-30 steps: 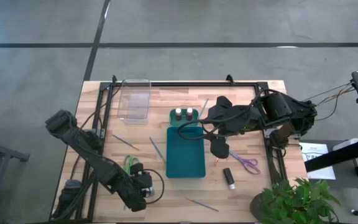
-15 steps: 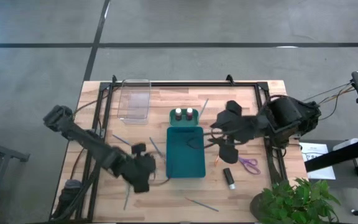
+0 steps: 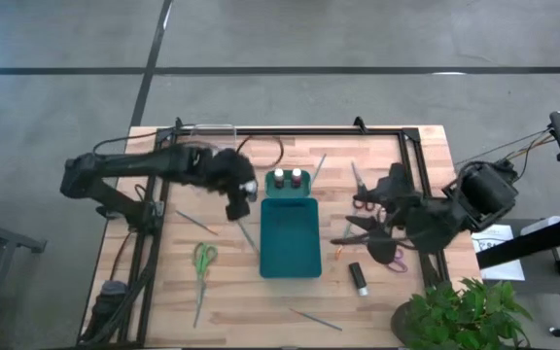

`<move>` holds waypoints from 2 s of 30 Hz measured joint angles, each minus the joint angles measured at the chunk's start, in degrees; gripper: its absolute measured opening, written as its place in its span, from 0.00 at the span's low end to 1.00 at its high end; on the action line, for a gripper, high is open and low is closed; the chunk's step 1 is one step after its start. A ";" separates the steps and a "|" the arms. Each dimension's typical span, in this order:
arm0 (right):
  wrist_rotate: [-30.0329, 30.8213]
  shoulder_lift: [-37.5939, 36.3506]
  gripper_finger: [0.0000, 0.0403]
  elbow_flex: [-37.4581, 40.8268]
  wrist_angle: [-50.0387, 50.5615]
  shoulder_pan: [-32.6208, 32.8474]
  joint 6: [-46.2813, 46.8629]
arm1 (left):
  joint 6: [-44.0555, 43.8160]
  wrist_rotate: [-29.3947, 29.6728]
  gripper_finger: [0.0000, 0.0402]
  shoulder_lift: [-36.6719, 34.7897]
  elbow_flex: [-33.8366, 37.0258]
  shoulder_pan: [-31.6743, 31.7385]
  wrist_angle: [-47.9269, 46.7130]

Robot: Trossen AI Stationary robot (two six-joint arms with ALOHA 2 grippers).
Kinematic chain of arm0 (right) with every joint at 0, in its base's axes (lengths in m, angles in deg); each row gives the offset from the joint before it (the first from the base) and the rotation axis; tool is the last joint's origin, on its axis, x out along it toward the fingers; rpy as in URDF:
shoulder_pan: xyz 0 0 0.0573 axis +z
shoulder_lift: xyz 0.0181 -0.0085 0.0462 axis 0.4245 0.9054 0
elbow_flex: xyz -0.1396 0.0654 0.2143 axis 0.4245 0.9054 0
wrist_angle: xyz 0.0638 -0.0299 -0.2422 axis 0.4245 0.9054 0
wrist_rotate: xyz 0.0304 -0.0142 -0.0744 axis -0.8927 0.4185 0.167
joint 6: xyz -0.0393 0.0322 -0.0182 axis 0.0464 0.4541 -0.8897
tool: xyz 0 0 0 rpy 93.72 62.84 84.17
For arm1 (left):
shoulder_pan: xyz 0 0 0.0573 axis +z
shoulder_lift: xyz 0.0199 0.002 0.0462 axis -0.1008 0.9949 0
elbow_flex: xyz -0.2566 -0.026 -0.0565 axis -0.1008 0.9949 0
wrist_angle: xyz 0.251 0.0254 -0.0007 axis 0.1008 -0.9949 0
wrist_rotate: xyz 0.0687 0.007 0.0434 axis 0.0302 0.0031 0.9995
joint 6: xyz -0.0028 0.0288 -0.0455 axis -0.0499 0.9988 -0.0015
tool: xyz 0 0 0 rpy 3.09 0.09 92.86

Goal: Pick & Place Paint Supplies
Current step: Put the blue paint bottle into the green bin

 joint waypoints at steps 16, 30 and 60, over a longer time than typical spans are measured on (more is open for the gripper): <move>6.55 0.17 0.57 0.11 -0.04 1.69 5.64 | 7.78 -5.28 0.29 15.11 -8.52 7.17 5.02; 7.51 0.17 0.57 0.13 -0.04 1.69 5.67 | 6.18 -4.38 0.29 21.36 -12.12 7.54 6.87; 8.30 0.20 0.57 0.14 -0.29 1.69 6.54 | 1.05 -1.10 0.29 21.34 -0.23 8.01 18.85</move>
